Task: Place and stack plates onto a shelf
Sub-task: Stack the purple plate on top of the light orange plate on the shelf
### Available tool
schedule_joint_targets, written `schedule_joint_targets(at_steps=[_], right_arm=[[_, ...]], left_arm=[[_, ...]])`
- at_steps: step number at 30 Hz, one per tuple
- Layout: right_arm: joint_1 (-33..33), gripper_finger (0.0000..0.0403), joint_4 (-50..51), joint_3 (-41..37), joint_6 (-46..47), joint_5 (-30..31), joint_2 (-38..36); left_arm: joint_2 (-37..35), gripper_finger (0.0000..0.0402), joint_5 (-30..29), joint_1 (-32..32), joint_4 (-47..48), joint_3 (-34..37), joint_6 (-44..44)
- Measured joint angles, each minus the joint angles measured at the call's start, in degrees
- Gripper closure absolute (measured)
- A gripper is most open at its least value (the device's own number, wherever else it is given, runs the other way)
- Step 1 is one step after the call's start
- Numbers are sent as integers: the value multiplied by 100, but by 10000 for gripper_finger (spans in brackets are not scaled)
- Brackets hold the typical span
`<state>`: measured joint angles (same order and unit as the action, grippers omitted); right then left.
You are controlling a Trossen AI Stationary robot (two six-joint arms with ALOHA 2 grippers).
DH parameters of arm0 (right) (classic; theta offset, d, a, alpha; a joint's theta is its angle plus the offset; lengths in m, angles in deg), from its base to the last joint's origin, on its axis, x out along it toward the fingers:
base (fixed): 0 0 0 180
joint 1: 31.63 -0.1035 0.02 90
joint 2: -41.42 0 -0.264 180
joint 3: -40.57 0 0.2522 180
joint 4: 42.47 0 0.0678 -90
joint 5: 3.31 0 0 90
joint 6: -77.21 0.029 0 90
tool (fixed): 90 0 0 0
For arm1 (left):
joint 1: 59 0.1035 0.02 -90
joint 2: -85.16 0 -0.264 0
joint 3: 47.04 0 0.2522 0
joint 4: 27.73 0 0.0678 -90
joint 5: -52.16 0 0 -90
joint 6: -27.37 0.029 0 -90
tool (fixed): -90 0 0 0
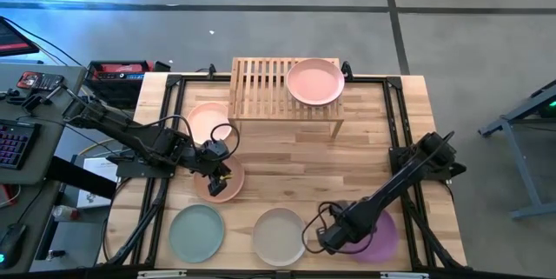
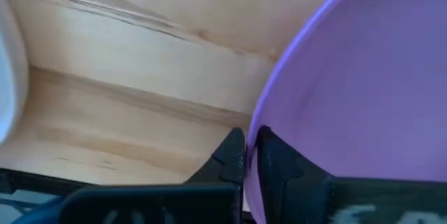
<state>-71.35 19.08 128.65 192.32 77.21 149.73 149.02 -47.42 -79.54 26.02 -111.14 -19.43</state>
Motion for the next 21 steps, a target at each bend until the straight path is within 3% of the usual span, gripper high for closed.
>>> schedule_joint_targets(at_steps=[11, 21], right_arm=[[303, 401, 1245, 940, -784, 485, 0], [492, 402, 3289, 2019, -1079, 795, 0]], left_arm=[[0, 321, -26, 1, 0, 0, 3], [0, 321, -25, 2, 0, 0, 6]])
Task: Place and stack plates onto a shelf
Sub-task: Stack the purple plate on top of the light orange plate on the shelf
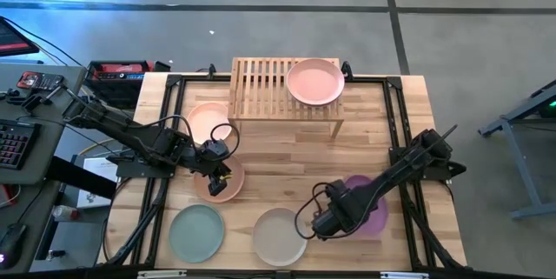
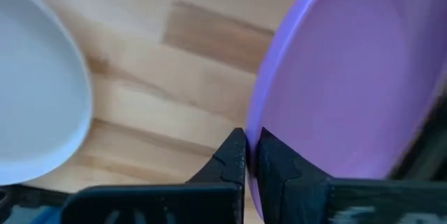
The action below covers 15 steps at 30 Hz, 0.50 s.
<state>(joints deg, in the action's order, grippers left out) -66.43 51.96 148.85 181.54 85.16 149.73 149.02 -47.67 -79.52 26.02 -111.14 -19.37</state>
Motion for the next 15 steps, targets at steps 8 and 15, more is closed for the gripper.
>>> schedule_joint_targets(at_steps=[8, 15], right_arm=[[66, 402, 923, 602, -30, 532, -141], [418, 403, 937, 593, -416, 1153, -437]], left_arm=[[-2, 321, -151, 3, 2, 0, 198], [0, 321, -294, 3, -23, 2, 203]])
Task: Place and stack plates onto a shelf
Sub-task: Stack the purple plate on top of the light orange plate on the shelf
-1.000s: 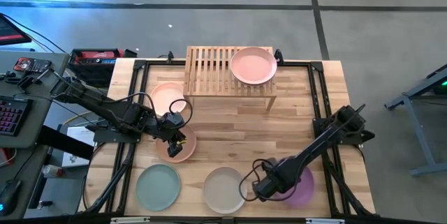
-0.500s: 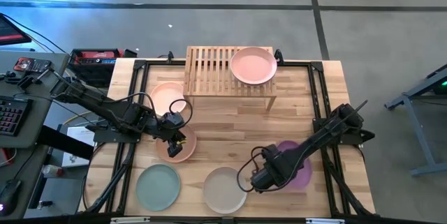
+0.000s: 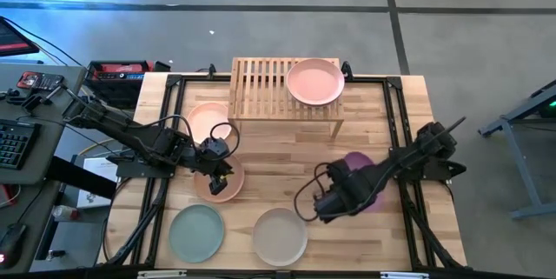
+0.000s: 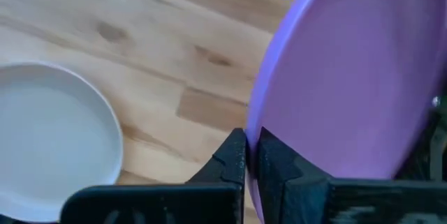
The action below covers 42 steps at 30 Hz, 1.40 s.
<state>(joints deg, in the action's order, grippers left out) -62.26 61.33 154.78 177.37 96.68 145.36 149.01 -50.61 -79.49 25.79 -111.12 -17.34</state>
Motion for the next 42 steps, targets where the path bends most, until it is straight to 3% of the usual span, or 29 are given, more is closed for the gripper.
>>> schedule_joint_targets(at_steps=[8, 18, 29, 35, 42], right_arm=[[489, 403, -4, 0, -1019, 260, -241], [1048, 403, -5, 0, -2075, 951, -670], [1927, 403, -2, 0, -3353, 1749, -1457], [2677, 403, 1, 0, -4594, 2047, -1902], [3642, 403, -290, 0, -6692, 2088, -2087]], left_arm=[[0, 321, -7, 22, -20, 0, 245], [0, 321, -478, 22, -141, 0, 144], [-1, 321, -531, 26, -539, 0, 129], [0, 321, -713, 26, -549, 0, 127], [0, 321, -761, 71, -545, 0, -83]])
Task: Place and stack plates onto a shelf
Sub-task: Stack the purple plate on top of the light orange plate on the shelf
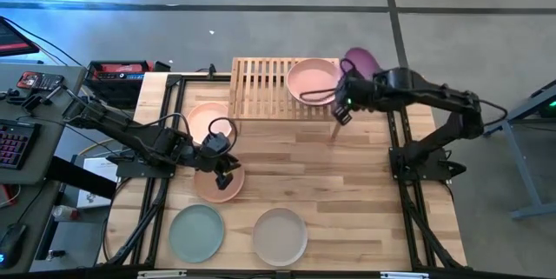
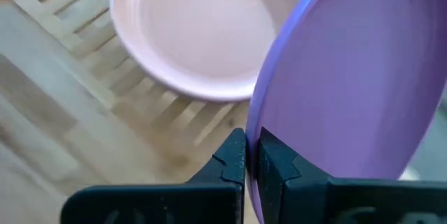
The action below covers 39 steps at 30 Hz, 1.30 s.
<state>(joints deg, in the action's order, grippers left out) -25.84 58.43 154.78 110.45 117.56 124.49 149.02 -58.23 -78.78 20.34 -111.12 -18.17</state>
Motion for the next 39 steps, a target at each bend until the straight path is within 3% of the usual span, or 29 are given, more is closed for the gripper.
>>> schedule_joint_targets(at_steps=[9, 18, 24, 32, 39], right_arm=[[840, 403, -1341, 0, -3201, -321, 29], [998, 403, -1959, 0, -5841, -743, 89], [874, 403, -1702, 0, -6487, -744, 279], [682, 403, -1015, 0, -6523, -703, 731], [528, 403, -991, -2, -6523, -624, 991]], left_arm=[[0, 321, -3, 255, 4, 0, -574], [-1, 321, -2, 420, 7, 0, -771], [-1, 321, -3, 488, 9, 0, -846], [-1, 321, -2, 488, 11, 0, -1122], [-1, 321, -2, 486, 9, 0, -1156]])
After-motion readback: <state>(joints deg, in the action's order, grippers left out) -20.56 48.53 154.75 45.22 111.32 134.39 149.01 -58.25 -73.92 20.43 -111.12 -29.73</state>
